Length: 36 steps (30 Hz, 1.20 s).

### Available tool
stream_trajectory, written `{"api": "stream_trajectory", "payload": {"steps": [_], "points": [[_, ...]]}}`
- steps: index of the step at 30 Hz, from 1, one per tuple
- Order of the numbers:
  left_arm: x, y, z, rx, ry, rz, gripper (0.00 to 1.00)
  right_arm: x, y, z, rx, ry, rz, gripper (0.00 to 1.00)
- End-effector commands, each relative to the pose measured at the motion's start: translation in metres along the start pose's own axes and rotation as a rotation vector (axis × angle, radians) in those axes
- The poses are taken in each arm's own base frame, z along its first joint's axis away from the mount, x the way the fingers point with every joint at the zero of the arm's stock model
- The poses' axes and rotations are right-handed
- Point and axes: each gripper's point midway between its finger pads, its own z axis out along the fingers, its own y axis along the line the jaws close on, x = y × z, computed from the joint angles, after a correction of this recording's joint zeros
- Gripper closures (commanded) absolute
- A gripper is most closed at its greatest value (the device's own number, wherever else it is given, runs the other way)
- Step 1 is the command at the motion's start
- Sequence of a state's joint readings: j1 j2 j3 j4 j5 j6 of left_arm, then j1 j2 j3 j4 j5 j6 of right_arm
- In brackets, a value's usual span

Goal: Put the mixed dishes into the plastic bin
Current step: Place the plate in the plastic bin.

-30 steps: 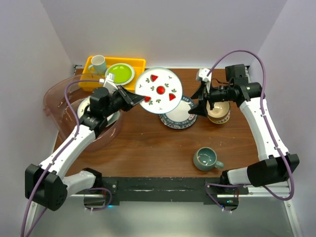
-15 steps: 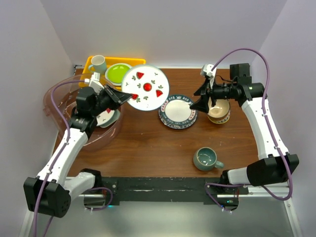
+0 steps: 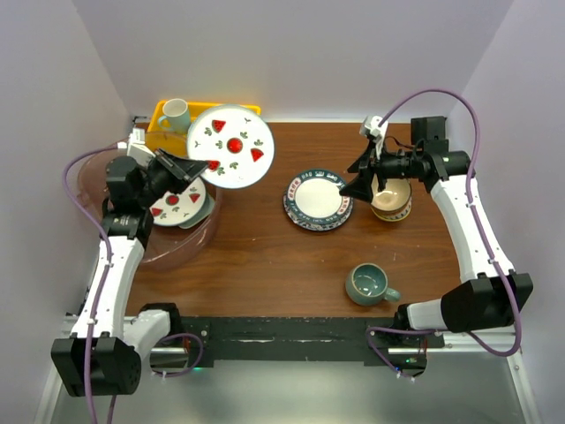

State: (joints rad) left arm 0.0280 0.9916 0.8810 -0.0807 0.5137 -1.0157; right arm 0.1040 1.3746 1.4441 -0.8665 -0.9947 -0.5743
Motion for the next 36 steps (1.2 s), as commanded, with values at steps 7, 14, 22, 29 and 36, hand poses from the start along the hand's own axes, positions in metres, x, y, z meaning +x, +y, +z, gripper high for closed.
{"api": "stream_trajectory", "payload": {"steps": [7,14,22,29,36], "points": [[-0.052,-0.062,-0.034,0.183,-0.157,0.118,1.00,0.001,-0.006,0.003,0.006,-0.022,0.012,0.19],[-0.074,-0.054,-0.042,0.132,-0.215,0.131,1.00,0.005,-0.009,0.005,0.011,-0.021,0.023,0.19],[-0.097,-0.034,-0.039,0.043,-0.276,0.140,1.00,0.009,-0.012,0.008,0.009,-0.016,0.032,0.19],[-0.121,-0.022,-0.039,0.024,-0.337,0.129,1.00,0.012,-0.015,0.011,0.005,-0.010,0.040,0.19],[-0.138,-0.003,-0.041,-0.001,-0.377,0.100,1.00,0.016,-0.017,0.012,0.002,-0.006,0.045,0.19]]}}
